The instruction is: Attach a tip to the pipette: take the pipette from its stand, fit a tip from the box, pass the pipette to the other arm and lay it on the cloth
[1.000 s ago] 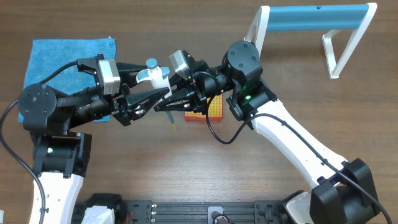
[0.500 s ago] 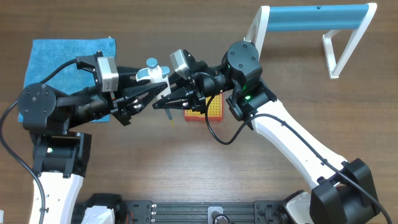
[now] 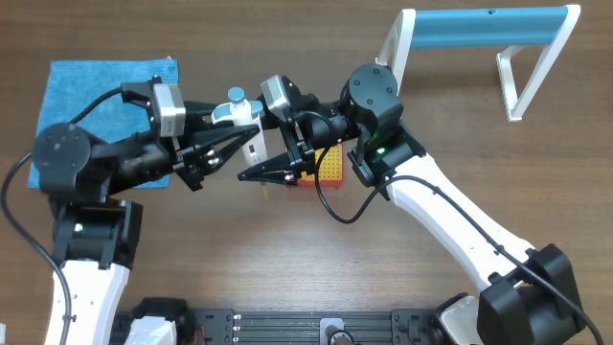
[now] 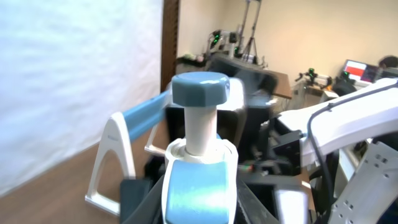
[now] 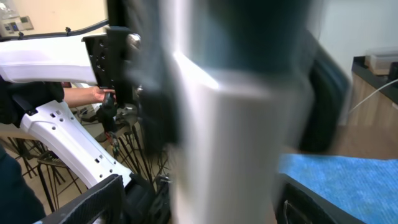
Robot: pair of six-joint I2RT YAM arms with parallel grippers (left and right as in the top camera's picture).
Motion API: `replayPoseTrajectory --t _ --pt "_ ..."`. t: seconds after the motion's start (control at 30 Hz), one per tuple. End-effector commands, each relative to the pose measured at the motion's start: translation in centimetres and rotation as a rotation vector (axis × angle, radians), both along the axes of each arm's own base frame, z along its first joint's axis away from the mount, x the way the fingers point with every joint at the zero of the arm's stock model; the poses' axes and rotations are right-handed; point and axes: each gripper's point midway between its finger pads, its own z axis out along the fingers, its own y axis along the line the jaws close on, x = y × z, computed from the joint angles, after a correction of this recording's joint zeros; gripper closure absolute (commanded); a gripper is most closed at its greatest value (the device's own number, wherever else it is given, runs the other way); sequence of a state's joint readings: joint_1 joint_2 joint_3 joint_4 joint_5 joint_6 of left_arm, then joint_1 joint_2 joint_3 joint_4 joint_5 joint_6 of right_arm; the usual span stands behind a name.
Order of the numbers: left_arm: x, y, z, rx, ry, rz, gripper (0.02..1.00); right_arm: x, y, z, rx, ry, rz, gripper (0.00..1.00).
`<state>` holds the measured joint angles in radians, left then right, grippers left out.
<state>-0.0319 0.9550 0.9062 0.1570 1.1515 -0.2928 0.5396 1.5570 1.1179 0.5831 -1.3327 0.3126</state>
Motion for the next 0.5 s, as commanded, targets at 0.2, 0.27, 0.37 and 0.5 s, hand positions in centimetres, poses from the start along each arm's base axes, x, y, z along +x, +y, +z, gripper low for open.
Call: replayPoseTrajectory --t 0.2,0.27,0.37,0.5 --pt "4.4 1.5 -1.3 -0.007 0.082 0.195 0.991 5.0 -5.7 -1.8 -0.096 0.202 -0.133 0.222" --pt "5.0 1.9 -1.7 -0.001 0.095 0.240 0.993 6.3 -7.0 -1.8 -0.091 0.204 -0.182 0.229" --pt "6.7 3.5 -3.9 0.020 0.199 0.379 0.991 8.0 -8.2 -2.0 -0.092 0.223 -0.262 0.222" --pt "8.3 8.1 -11.0 0.160 0.466 0.707 0.991 12.2 -9.3 -6.9 -0.233 0.260 -0.566 0.222"
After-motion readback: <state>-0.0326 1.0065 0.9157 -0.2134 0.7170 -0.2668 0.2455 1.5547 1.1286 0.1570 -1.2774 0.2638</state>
